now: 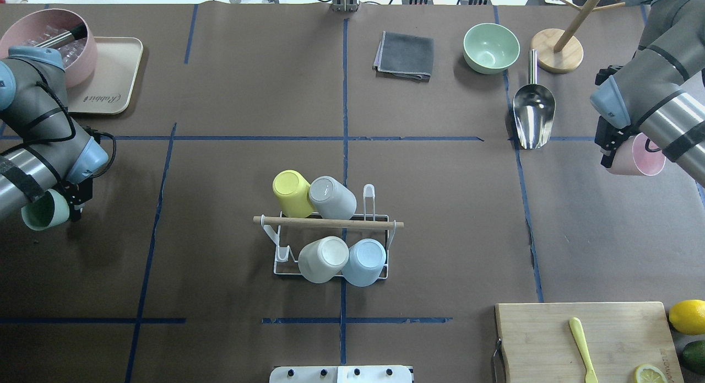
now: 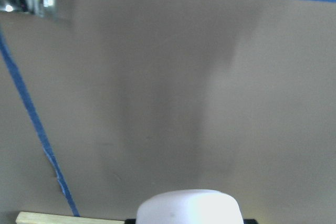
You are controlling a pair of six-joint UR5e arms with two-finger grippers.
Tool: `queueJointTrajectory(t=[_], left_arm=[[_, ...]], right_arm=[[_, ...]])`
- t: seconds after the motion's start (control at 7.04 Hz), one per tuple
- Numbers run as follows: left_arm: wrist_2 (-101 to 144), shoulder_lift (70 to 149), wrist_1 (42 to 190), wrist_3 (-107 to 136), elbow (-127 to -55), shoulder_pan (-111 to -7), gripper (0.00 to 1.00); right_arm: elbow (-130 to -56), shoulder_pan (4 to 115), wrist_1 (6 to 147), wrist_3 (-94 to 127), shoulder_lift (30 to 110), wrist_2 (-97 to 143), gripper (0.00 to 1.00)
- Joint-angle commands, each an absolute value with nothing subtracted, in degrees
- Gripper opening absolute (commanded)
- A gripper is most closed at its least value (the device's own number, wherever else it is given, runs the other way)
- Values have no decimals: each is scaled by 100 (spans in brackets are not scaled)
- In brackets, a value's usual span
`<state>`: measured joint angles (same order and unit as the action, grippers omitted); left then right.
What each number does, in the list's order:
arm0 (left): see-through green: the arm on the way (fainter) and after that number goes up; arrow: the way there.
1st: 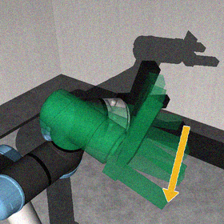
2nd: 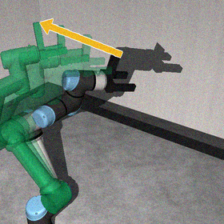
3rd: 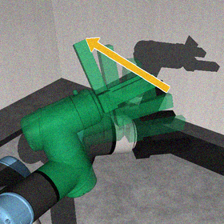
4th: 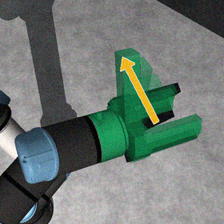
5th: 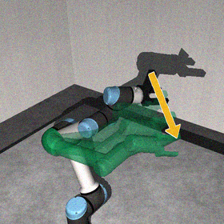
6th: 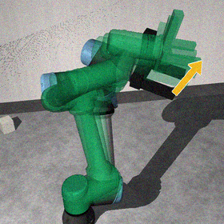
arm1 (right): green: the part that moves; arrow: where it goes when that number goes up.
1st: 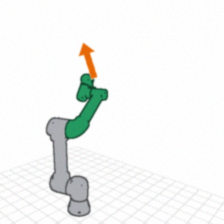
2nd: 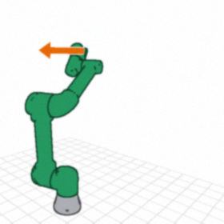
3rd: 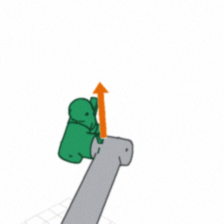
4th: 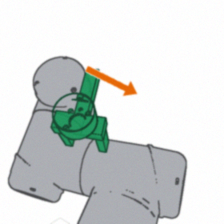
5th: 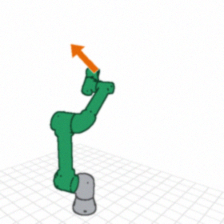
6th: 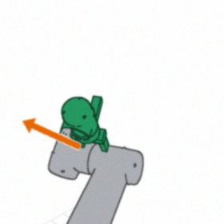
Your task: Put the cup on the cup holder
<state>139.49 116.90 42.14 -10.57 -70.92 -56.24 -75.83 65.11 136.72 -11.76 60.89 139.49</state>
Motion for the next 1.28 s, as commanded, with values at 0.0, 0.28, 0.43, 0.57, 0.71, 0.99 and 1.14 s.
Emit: queueJointTrajectory(t=[0.0,0.28,0.43,0.57,0.71,0.99,1.14], left_arm=[[13992,11681,3667,-1107,-7653,-5791,3],[14018,11672,3822,-1125,-8206,-6037,4],[14166,11672,4606,-1038,-8226,-6160,4],[14298,11672,5162,-933,-8227,-6161,4],[14291,11689,5942,-749,-8227,-6092,5],[14291,11786,6871,-423,-8470,-5950,5],[14274,11795,7143,-404,-8847,-5950,5]], right_arm=[[-8382,6670,13685,-1021,6152,14009,0],[-8647,6618,12917,-1011,6082,14063,0],[-8849,6792,12407,-898,6126,14071,0],[-8972,6829,12088,-827,6126,14071,0],[-9043,6829,11763,-861,6196,14071,0],[-8965,6794,10981,-853,6161,14036,0],[-8965,6829,10943,-835,6100,14036,0]])
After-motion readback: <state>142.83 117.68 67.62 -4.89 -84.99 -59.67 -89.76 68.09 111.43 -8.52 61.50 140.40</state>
